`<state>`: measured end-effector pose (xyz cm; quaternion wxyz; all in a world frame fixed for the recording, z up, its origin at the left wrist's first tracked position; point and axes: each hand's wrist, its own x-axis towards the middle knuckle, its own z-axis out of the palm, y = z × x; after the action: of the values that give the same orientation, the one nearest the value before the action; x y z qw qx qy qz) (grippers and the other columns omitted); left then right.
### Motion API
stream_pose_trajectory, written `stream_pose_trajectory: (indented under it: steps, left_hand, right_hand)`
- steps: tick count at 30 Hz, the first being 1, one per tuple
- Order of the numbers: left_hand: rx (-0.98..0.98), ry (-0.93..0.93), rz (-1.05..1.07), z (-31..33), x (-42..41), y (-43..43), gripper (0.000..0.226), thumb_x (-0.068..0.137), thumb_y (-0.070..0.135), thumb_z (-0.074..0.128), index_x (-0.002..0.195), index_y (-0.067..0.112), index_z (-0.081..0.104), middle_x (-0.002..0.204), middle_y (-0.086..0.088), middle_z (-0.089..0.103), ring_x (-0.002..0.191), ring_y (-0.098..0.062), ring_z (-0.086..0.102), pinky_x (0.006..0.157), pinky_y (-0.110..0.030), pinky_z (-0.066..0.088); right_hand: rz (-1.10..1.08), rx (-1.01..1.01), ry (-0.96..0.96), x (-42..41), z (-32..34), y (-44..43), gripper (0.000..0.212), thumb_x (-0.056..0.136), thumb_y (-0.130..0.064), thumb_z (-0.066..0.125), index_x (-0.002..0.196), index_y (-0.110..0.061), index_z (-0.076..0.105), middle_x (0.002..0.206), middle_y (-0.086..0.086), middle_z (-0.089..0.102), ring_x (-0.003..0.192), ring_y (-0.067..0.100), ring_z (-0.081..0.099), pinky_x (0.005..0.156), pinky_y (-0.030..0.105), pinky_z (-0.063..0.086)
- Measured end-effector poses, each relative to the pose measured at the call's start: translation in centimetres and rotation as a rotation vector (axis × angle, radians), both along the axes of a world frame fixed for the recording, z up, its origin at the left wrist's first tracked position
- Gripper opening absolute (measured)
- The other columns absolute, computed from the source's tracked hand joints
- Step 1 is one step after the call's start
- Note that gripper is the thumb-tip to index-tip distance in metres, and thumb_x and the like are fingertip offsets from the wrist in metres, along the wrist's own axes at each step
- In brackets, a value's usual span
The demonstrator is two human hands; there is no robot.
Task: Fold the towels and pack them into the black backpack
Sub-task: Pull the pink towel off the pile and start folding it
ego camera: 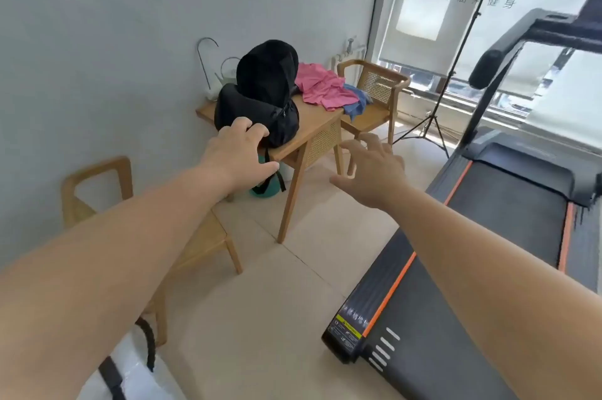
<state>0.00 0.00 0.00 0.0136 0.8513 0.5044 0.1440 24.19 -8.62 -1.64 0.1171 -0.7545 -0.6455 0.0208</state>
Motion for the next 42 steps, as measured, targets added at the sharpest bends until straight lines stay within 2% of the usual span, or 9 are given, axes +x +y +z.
stream_pose_trajectory:
  steps: [10,19,25,30,36,42]
  left_hand:
    - [-0.04,0.037,-0.018,-2.1,6.9,17.9,0.069,0.086,0.057,0.064,0.143,0.025,0.043,0.149,-0.004,0.039,0.13,-0.028,0.046,0.103,-0.05,0.046]
    - [-0.06,0.028,-0.24,-2.3,12.7,39.6,0.069,0.087,0.058,0.063,0.144,0.026,0.043,0.149,-0.003,0.039,0.132,-0.027,0.045,0.105,-0.049,0.045]
    - [-0.03,0.151,-0.377,-2.4,18.7,49.5,0.067,0.087,0.06,0.059,0.141,0.023,0.044,0.141,-0.003,0.045,0.12,-0.027,0.05,0.099,-0.047,0.047]
    - [-0.084,0.147,-0.42,-4.4,24.4,55.7,0.069,0.085,0.059,0.06,0.143,0.025,0.043,0.143,-0.002,0.043,0.125,-0.027,0.046,0.101,-0.047,0.045]
    - [-0.125,0.221,-0.363,-7.1,33.1,63.0,0.072,0.085,0.062,0.057,0.145,0.027,0.04,0.146,-0.003,0.041,0.13,-0.028,0.042,0.104,-0.049,0.043]
    - [-0.303,0.251,-0.152,-9.5,40.8,68.3,0.078,0.082,0.067,0.057,0.147,0.026,0.039,0.143,-0.004,0.04,0.13,-0.03,0.042,0.103,-0.05,0.044]
  right_hand:
    - [-0.049,-0.067,0.061,6.0,-2.9,18.7,0.077,0.085,-0.068,0.058,0.15,-0.039,0.032,0.162,0.004,0.021,0.146,0.034,0.027,0.114,0.06,0.031]
    - [-0.245,-0.08,0.111,9.2,-3.4,37.2,0.077,0.084,-0.066,0.061,0.15,-0.038,0.034,0.158,0.001,0.024,0.143,0.033,0.03,0.112,0.056,0.032]
    - [-0.332,-0.094,0.124,12.9,-3.3,44.8,0.076,0.085,-0.063,0.061,0.15,-0.035,0.035,0.158,-0.001,0.025,0.143,0.029,0.03,0.111,0.054,0.034]
    - [-0.366,-0.114,0.168,18.1,-4.9,50.0,0.072,0.085,-0.061,0.062,0.148,-0.036,0.036,0.158,0.0,0.025,0.143,0.03,0.031,0.111,0.054,0.035]
    - [-0.306,-0.129,0.217,27.8,-7.9,58.1,0.073,0.085,-0.065,0.058,0.149,-0.036,0.037,0.158,0.002,0.027,0.143,0.031,0.033,0.11,0.053,0.035]
    - [-0.148,-0.224,0.242,37.1,-9.3,64.5,0.071,0.086,-0.061,0.06,0.148,-0.034,0.038,0.155,0.001,0.03,0.14,0.026,0.037,0.107,0.046,0.039]
